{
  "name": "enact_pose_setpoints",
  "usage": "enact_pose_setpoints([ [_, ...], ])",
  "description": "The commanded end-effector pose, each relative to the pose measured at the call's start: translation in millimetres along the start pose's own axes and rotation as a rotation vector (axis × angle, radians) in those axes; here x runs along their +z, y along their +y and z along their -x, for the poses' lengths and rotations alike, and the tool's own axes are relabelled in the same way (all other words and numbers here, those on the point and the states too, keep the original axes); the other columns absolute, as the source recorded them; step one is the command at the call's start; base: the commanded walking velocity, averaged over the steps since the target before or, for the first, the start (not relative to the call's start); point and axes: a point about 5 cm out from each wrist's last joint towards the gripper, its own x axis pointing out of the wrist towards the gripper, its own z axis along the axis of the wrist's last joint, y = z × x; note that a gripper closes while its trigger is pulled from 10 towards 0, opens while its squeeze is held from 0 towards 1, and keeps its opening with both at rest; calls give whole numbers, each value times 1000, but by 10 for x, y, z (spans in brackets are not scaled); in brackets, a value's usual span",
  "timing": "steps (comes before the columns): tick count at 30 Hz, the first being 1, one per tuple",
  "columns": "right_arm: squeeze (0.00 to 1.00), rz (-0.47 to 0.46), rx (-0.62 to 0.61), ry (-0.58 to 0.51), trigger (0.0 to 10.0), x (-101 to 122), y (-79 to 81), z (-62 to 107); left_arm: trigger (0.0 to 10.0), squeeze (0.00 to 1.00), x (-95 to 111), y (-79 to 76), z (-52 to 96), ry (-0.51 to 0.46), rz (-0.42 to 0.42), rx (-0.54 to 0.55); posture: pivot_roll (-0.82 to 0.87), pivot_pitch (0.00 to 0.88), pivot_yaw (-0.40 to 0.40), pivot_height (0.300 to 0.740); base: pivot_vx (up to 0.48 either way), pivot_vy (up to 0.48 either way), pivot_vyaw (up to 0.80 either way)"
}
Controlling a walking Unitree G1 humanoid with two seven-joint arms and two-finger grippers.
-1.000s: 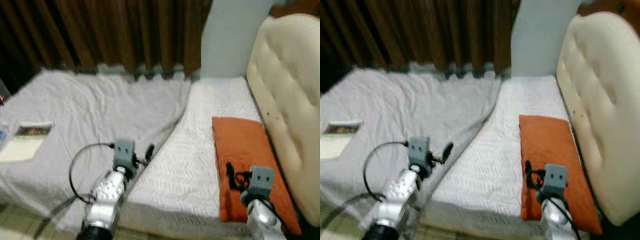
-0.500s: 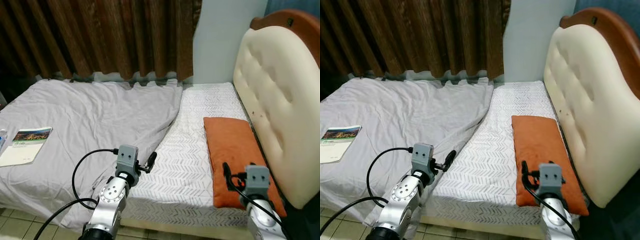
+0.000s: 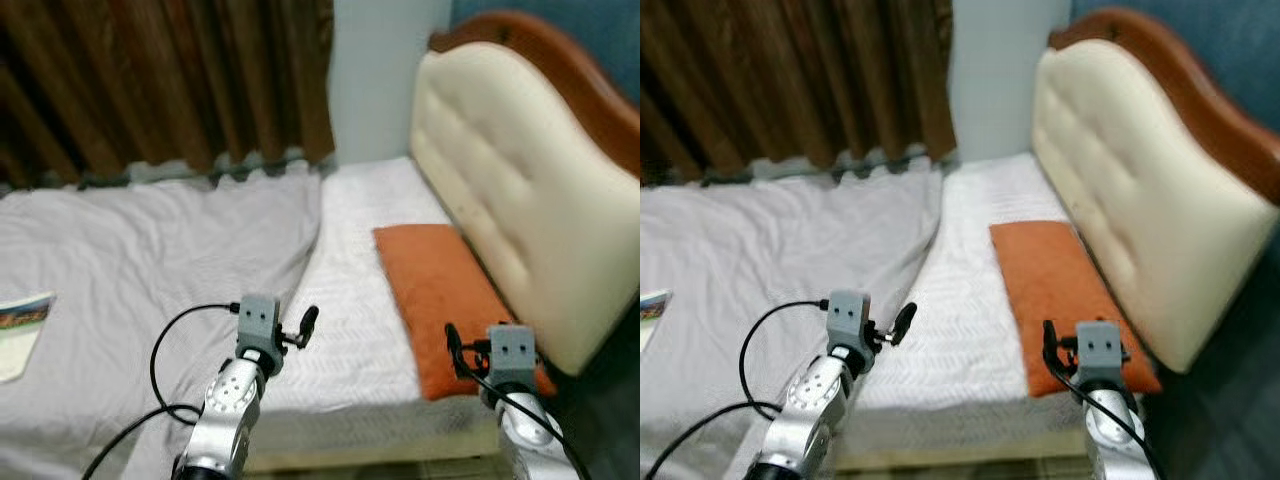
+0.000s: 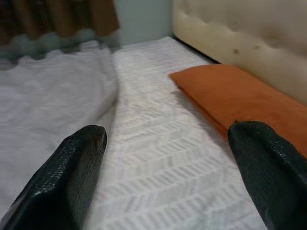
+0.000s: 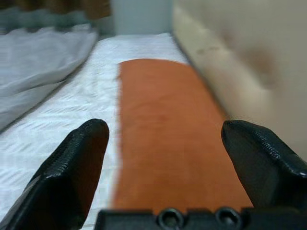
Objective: Clean up the room
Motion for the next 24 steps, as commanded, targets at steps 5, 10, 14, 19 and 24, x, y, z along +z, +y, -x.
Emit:
enact_pose_setpoints([
  [5,0,-23,62,10,10000,18,159,-69,10000,0,6,94,27,4,6,40,-66,0,41,740,0,469,0],
  [10,0,-31,74,8,10000,28,160,-97,10000,0,22,82,26,-4,-3,32,-62,0,38,740,0,469,0],
  [14,0,-32,81,22,10000,-1,162,-101,10000,0,17,70,32,-6,-14,38,-62,0,36,740,0,468,0],
  [19,0,-36,92,25,10000,-13,169,-107,10000,0,33,117,18,-9,9,62,-59,0,32,740,0,468,0],
  [24,0,-36,92,17,10000,9,179,-121,10000,0,53,253,15,-10,-91,125,-54,0,33,740,0,477,0],
])
